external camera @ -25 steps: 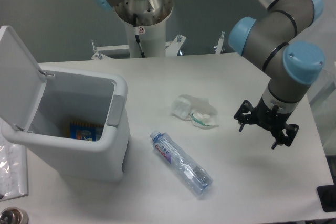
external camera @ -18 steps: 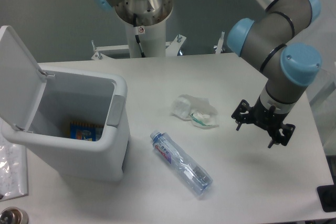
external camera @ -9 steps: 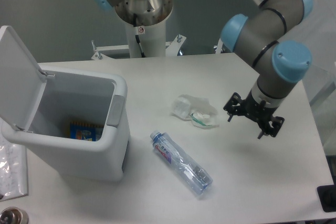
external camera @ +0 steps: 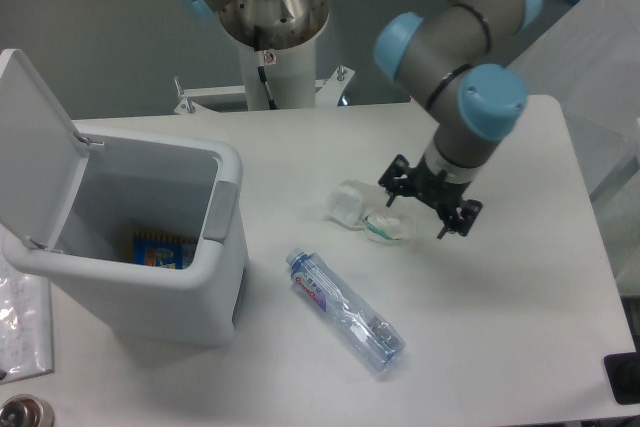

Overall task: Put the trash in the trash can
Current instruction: 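Move the gripper over the crumpled white tissue and lower it, then close the gripper on the white tissue and lift it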

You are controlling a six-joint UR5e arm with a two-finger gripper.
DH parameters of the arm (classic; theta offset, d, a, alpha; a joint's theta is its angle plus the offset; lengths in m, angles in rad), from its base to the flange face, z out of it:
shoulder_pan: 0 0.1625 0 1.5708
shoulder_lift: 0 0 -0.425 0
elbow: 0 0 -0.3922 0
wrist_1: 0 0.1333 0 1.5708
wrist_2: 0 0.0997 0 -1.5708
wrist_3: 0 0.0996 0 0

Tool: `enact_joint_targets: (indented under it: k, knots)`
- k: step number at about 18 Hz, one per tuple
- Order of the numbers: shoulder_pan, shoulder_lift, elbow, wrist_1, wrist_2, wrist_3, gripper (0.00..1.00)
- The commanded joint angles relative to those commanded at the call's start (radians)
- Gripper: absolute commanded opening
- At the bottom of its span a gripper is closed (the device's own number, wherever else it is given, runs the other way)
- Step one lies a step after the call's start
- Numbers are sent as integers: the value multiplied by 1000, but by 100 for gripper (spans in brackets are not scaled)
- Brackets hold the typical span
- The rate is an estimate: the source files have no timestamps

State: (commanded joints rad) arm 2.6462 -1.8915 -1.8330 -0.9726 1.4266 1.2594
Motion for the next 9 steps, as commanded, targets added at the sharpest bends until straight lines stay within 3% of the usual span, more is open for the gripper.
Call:
enact_joint_targets:
  k: [3, 9]
  knots:
    - [-18, 17, -8, -12, 0, 3, 100]
    - [-48, 37, -6, -107, 3, 17, 100]
